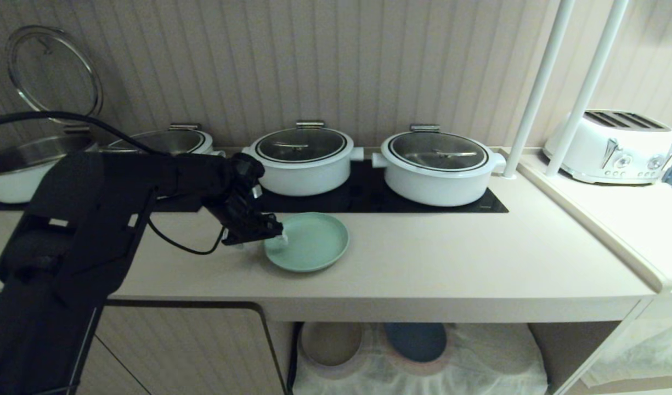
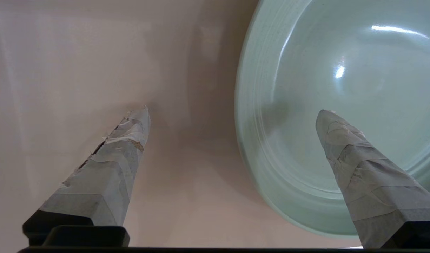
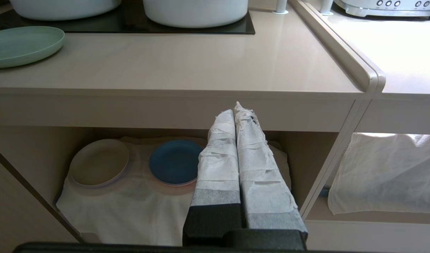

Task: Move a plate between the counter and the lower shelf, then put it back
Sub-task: Pick up the plate

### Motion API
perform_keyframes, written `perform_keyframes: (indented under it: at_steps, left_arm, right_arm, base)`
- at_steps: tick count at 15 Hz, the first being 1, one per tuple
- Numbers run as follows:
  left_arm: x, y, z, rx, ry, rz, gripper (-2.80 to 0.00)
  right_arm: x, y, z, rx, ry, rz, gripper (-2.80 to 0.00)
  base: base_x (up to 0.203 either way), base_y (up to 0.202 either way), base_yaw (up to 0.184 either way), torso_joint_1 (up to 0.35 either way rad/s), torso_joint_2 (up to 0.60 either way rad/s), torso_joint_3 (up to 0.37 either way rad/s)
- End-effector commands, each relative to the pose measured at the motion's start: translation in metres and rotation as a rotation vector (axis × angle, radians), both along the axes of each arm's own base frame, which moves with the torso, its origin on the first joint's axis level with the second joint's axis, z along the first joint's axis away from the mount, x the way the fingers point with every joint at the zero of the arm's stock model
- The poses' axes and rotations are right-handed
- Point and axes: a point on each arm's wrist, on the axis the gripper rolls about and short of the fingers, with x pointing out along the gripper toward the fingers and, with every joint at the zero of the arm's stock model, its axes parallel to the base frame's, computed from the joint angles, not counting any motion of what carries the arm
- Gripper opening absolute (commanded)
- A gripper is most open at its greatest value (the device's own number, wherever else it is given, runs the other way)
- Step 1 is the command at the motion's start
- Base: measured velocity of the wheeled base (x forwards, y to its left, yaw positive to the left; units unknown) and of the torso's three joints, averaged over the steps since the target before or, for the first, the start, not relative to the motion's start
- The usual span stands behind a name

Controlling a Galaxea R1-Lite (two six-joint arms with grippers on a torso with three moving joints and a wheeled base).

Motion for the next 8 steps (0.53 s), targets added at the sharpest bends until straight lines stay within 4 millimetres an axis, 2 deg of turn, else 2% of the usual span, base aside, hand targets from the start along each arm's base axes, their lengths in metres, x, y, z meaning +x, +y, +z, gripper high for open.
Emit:
perform_keyframes:
  at_steps: [1,8]
  left_arm:
    - [0.0001,-0.0002,-0.002,0.0,0.008,0.001,0.0]
    - [0.0008,-0.0017,-0.0061,0.003,0.015,-0.003,0.0]
  right_arm:
    - [0.0,0.0,-0.0001,-0.001,0.001,0.0,-2.8]
    - [0.0,0.0,0.0,0.0,0.0,0.0,-2.8]
  base:
    - [0.0,0.0,0.0,0.0,0.0,0.0]
    - [0.0,0.0,0.0,0.0,0.0,0.0]
